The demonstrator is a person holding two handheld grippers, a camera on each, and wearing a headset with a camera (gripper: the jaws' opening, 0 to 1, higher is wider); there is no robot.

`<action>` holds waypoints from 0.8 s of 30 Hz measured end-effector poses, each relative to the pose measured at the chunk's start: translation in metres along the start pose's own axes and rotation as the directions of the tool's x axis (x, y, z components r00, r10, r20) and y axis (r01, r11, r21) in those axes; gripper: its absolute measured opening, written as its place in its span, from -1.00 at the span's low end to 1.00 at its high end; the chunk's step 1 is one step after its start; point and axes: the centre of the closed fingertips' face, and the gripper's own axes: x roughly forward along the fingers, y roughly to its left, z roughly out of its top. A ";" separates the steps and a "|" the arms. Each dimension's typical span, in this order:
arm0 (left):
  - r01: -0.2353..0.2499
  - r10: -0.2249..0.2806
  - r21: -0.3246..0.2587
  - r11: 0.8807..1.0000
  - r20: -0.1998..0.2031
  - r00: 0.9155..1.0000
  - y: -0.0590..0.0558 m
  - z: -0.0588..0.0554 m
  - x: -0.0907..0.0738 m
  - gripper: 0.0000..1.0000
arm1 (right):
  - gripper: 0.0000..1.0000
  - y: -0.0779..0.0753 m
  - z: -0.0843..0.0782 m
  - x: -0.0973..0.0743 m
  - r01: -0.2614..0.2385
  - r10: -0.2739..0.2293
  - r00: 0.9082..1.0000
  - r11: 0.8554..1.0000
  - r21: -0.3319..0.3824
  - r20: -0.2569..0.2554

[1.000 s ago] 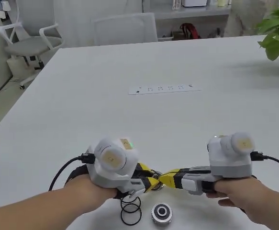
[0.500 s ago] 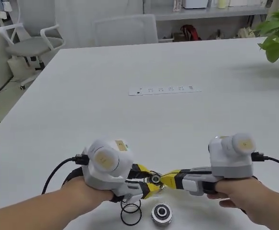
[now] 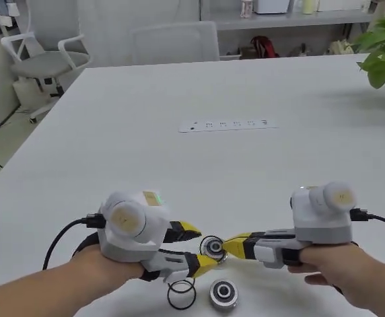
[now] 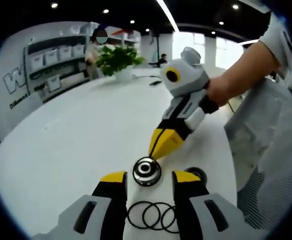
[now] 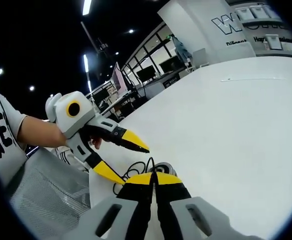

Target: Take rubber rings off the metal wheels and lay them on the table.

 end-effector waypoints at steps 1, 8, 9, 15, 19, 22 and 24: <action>-0.002 0.002 -0.002 1.000 0.003 1.000 0.001 0.000 -0.002 -0.25 | -1.00 0.001 0.000 0.000 -0.001 0.001 1.000 1.000 0.001 0.000; -0.018 0.019 -0.018 1.000 0.025 1.000 0.003 -0.001 -0.014 -0.08 | -1.00 0.007 0.001 0.001 -0.018 0.018 1.000 1.000 0.001 0.001; -0.020 0.021 -0.015 1.000 0.027 0.999 0.003 -0.002 -0.017 -0.07 | -1.00 0.008 0.002 0.001 -0.020 0.020 1.000 1.000 0.001 0.001; -0.020 0.020 0.009 1.000 0.040 0.999 0.002 0.000 -0.027 0.01 | -1.00 0.015 0.004 0.003 -0.038 0.038 0.999 0.999 -0.004 0.000; -0.013 0.011 0.026 1.000 0.048 0.999 0.000 0.001 -0.033 0.08 | -1.00 0.022 0.005 0.005 -0.057 0.056 0.998 0.998 -0.010 -0.005; -0.007 0.006 0.029 1.000 0.053 0.999 -0.001 0.001 -0.038 0.13 | -1.00 0.027 0.005 0.007 -0.069 0.069 0.998 0.998 -0.010 -0.006; -0.007 0.005 0.031 0.999 0.057 0.998 -0.002 0.000 -0.042 0.16 | -1.00 0.030 0.006 0.008 -0.079 0.079 0.997 0.997 -0.013 -0.008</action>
